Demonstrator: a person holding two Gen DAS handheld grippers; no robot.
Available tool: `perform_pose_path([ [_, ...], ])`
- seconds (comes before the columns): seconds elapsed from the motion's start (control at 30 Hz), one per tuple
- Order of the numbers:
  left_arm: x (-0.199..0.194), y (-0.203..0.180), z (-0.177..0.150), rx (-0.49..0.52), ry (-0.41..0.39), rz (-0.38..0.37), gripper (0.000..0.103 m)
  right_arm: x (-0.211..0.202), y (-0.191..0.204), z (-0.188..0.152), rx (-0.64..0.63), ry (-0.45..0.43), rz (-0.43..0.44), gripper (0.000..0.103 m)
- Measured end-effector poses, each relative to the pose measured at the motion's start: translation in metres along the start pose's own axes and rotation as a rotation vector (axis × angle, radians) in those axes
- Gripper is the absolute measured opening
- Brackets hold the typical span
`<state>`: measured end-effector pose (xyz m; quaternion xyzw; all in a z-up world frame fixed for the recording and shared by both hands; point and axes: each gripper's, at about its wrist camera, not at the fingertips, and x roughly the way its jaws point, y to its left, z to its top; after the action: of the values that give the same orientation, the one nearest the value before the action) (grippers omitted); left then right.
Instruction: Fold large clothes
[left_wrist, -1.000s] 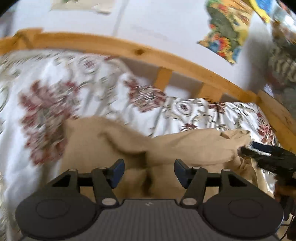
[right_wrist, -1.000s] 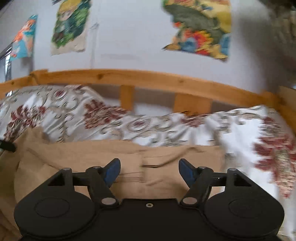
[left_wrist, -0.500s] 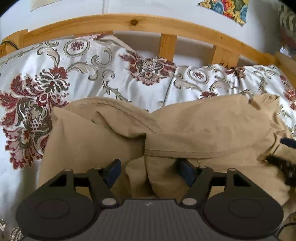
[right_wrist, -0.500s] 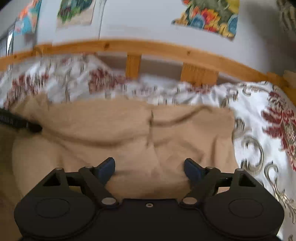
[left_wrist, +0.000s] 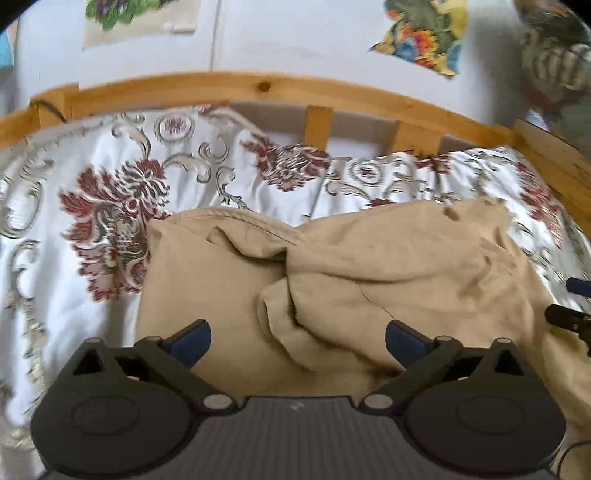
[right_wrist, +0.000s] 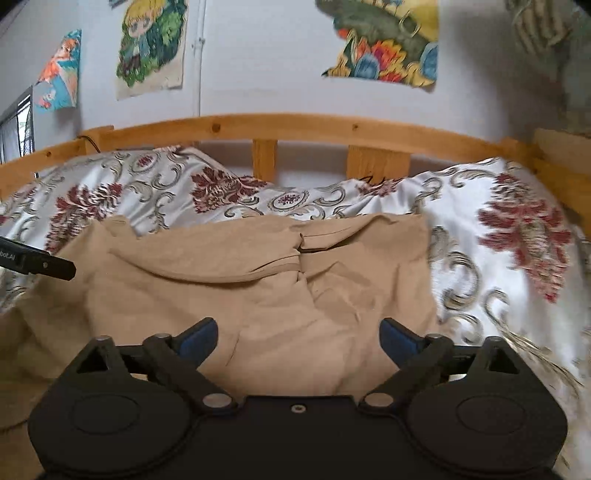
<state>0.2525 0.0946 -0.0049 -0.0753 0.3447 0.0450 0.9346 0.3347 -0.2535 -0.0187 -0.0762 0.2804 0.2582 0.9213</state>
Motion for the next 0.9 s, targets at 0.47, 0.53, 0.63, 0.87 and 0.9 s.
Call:
perform_pose_path([
  [0.47,-0.103,-0.055,-0.104,0.085,0.106,-0.136,0.102,-0.165,0.047,-0.089,-0.094,0.167,-0.005,0.102],
  [0.53,-0.108,-0.064,-0.114,0.111,0.110,-0.155,0.102,-0.175,0.051,-0.100,-0.093,0.193,-0.008,0.102],
  [0.63,-0.111,-0.078,-0.126,0.144,0.123,-0.179,0.102,-0.179,0.058,-0.116,-0.092,0.256,-0.015,0.102],
  [0.87,-0.117,-0.099,-0.144,0.222,0.138,-0.243,0.102,-0.163,0.089,-0.146,-0.355,0.405,-0.100,0.102],
  [0.9,-0.117,-0.102,-0.146,0.234,0.137,-0.256,0.102,-0.161,0.092,-0.149,-0.386,0.398,-0.115,0.102],
])
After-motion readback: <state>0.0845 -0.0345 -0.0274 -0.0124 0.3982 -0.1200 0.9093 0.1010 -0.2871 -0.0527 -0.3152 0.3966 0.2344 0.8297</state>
